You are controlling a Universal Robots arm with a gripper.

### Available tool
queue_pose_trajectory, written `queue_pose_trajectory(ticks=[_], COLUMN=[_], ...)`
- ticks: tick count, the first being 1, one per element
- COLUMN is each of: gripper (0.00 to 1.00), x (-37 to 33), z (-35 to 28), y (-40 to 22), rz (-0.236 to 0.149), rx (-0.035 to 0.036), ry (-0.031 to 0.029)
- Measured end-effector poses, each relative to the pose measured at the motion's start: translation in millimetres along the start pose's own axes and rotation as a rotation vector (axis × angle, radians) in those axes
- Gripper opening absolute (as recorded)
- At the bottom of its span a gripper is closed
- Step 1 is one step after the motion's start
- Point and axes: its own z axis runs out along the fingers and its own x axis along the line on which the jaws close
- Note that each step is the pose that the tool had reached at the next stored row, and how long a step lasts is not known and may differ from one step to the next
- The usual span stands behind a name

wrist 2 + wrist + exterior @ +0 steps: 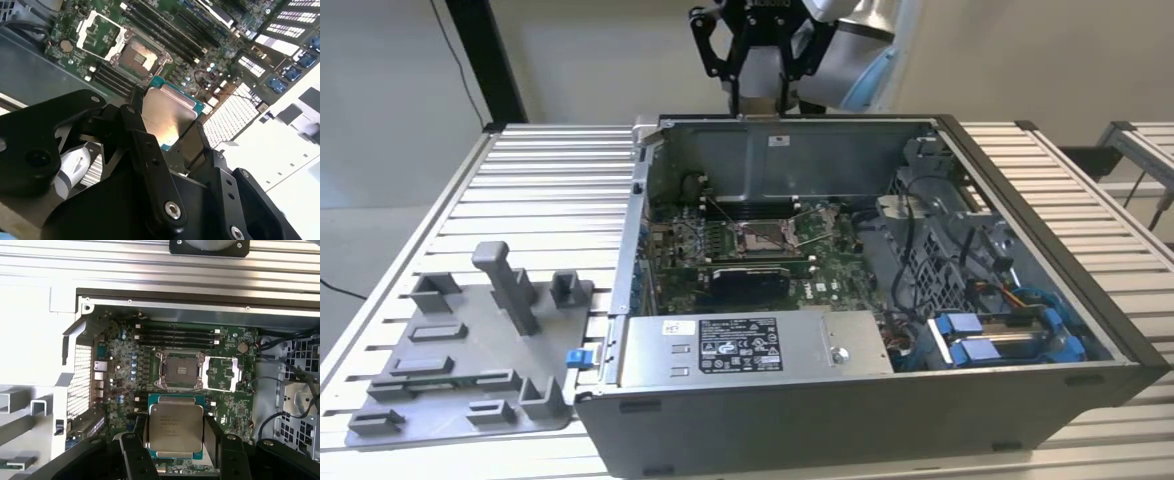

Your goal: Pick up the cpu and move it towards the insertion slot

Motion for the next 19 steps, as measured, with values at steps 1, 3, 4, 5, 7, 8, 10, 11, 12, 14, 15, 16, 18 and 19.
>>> queue_pose_trajectory(ticks=[1, 3, 4, 5, 7, 8, 10, 11, 12, 14, 15, 16, 18, 19], gripper=[0.0, 0.0, 0.0, 0.0, 0.0, 0.0, 0.0, 0.0, 0.0, 0.0, 0.0, 0.0, 0.0, 0.0], x=[-0.2, -0.5, -0.9, -1.7, -6.2, -9.0, -14.1, -15.9, -16.8, -17.8, -18.2, -18.6, -19.2, -19.4], z=[0.7, 1.9, 2.4, 2.9, 3.8, 4.2, 5.1, 5.6, 6.0, 7.1, 7.7, 8.3, 9.4, 10.0], y=[4.4, 11.2, 13.3, 14.6, 15.7, 15.9, 16.4, 16.8, 17.4, 19.3, 20.4, 21.3, 23.2, 24.1], rz=[0.0, 0.0, 0.0, 0.0, -0.001, -0.002, -0.003, -0.004, -0.004, -0.005, -0.006, -0.006, -0.007, -0.007], rx=[0.0, 0.0001, 0.0, 0.0, 0.0001, 0.0001, 0.0, 0.0, 0.0, 0.0001, 0.0001, 0.0001, 0.0001, 0.0001], ry=[0.0, -0.0001, -0.0001, -0.0001, 0.0, 0.0001, 0.0, 0.0, 0.0001, -0.0001, -0.0003, -0.0005, -0.0008, -0.0011])
